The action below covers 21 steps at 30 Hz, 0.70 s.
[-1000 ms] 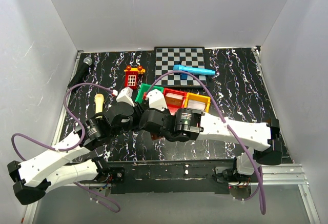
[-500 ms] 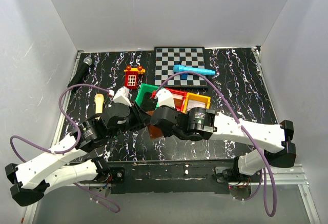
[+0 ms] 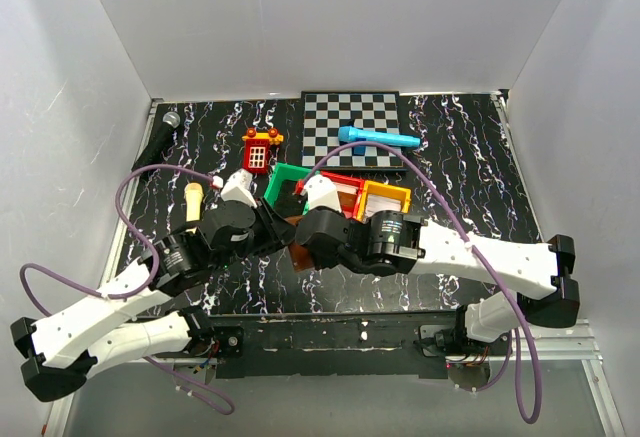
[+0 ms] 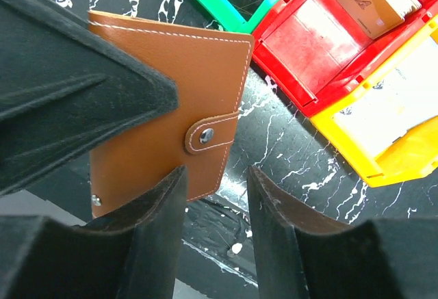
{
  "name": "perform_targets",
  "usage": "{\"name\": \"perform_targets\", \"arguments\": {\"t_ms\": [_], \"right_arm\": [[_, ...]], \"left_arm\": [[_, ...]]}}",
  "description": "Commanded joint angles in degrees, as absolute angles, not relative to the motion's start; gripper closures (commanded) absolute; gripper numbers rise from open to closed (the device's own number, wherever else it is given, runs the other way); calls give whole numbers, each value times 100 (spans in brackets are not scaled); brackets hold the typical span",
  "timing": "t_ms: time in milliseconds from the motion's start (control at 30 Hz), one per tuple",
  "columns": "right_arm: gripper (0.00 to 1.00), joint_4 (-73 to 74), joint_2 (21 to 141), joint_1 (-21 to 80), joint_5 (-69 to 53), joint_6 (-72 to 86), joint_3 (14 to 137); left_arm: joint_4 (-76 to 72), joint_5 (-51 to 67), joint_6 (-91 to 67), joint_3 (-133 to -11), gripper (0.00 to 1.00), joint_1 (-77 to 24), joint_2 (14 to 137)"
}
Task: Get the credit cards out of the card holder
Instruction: Open the credit card from the card holder.
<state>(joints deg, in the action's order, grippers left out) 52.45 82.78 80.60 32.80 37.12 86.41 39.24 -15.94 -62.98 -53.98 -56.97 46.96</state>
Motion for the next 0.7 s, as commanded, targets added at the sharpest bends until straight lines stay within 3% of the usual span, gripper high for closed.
{"name": "perform_targets", "arguments": {"t_ms": [0,667], "right_arm": [[51,5185,8332,8068,3436,3595,9034],[58,6319,9413,8060,4008,3753,9958]], "left_arm": [[3946,-1723,-6425,-5590,100,-5695,4816],[3982,-1600,-6548,-5792,100,-5695,4922]]}}
